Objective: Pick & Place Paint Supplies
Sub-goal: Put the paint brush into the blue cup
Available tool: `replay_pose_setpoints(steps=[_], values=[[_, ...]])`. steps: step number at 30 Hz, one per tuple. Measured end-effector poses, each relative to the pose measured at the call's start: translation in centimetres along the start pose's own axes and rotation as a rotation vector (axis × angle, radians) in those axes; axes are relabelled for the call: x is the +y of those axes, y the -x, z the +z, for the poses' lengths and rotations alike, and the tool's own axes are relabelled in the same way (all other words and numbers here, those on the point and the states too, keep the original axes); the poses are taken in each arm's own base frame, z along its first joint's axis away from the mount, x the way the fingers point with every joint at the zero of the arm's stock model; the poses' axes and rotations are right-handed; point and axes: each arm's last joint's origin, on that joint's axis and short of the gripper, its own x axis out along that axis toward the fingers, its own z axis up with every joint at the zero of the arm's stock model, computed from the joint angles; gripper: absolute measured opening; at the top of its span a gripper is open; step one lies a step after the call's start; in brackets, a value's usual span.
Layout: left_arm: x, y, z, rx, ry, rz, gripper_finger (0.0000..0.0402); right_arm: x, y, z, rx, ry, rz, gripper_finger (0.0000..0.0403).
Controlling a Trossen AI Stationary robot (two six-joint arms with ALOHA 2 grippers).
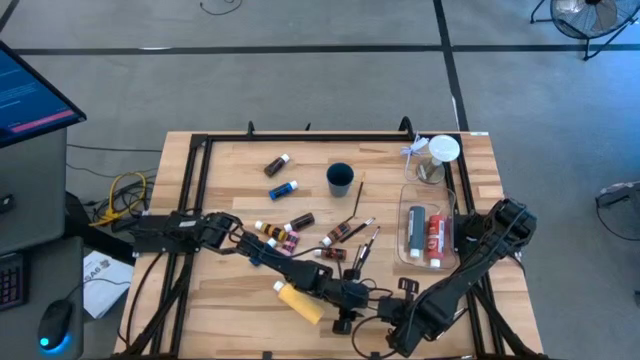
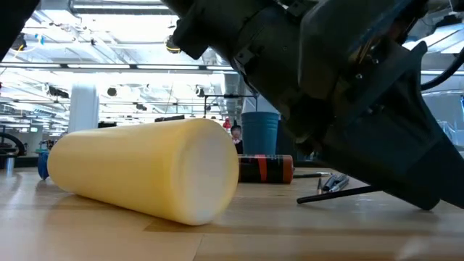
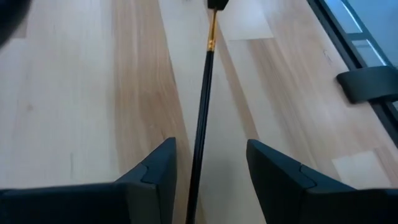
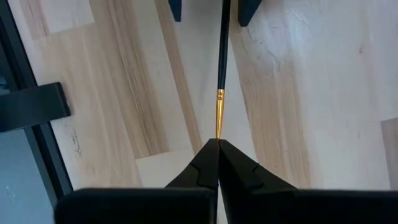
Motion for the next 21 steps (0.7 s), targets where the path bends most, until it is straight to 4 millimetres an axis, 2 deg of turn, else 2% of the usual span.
replay_pose_setpoints(steps=[6, 15, 21], values=[[0.04, -0.11, -0.07, -0.001, 0.029, 0.003, 0.0125, -0.01, 0.00, 0.00, 0.000, 0.000, -0.001, 0.0000], [0.19, -0.19, -0.11, 0.006, 0.083, -0.024, 0.0010, -0.02, 0.00, -0.01, 0.001, 0.000, -0.002, 0.0000], [0.02, -0.21, -0.16, 0.014, 0.129, -0.053, 0.0001, -0.04, 0.00, -0.02, 0.002, -0.002, -0.004, 0.0000]])
